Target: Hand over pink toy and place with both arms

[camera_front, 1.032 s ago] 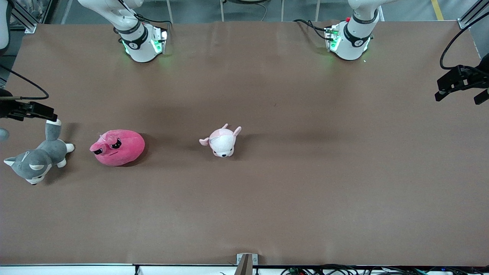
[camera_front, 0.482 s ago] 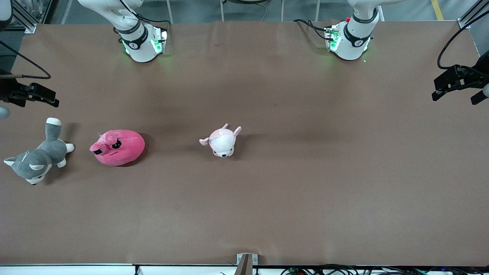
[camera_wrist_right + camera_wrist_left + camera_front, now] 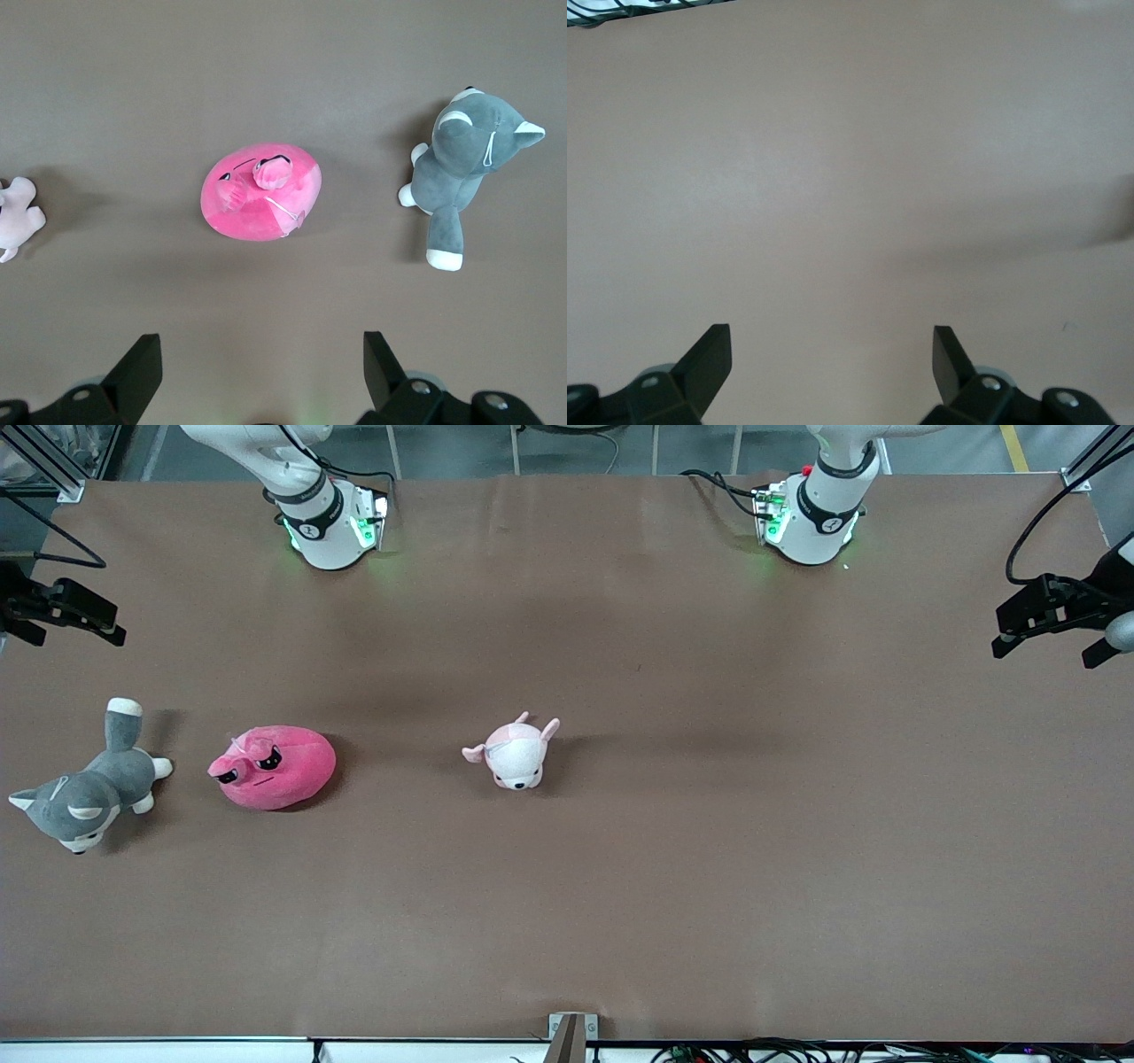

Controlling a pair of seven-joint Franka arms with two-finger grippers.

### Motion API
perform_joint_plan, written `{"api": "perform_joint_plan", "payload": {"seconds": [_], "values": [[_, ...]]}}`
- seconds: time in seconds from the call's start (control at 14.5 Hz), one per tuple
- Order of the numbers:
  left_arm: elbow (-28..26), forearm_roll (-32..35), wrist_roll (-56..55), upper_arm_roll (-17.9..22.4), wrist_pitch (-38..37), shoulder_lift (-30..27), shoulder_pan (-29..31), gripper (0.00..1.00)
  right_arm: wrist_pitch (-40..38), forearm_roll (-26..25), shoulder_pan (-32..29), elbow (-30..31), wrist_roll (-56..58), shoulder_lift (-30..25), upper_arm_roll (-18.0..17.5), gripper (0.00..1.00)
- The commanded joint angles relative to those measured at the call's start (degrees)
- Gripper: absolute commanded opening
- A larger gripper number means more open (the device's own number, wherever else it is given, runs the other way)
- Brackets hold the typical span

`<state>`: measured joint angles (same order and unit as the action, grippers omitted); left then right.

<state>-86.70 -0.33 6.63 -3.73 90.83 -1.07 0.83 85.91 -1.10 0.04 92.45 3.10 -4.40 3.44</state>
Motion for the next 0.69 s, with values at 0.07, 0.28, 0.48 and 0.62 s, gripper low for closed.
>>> {"api": "perform_joint_plan", "payload": {"seconds": [0.07,0.28,0.48,0.62], "values": [[0.9,0.9,-0.1,3.9,-1.0,0.1,-3.4,1.0,0.7,-0.1,0.1,1.5,0.1,-1.8,0.0,1.0],[0.9,0.7,0.1,4.0,-1.0,-0.1,-2.8,1.0,1.2,1.3,0.1,1.4,0.2,-1.9,-0.1,1.0],[0.9,1.0,-0.2,3.8,-1.0,-0.1,-3.0,1.0,2.1,1.4,0.0,1.2,3.6,-1.9,0.0,1.0],[0.9,1.0,-0.2,3.7,-1.0,-0.1,-3.0,1.0,1.8,1.5,0.0,1.3,3.6,-2.0,0.0,1.0]]}}
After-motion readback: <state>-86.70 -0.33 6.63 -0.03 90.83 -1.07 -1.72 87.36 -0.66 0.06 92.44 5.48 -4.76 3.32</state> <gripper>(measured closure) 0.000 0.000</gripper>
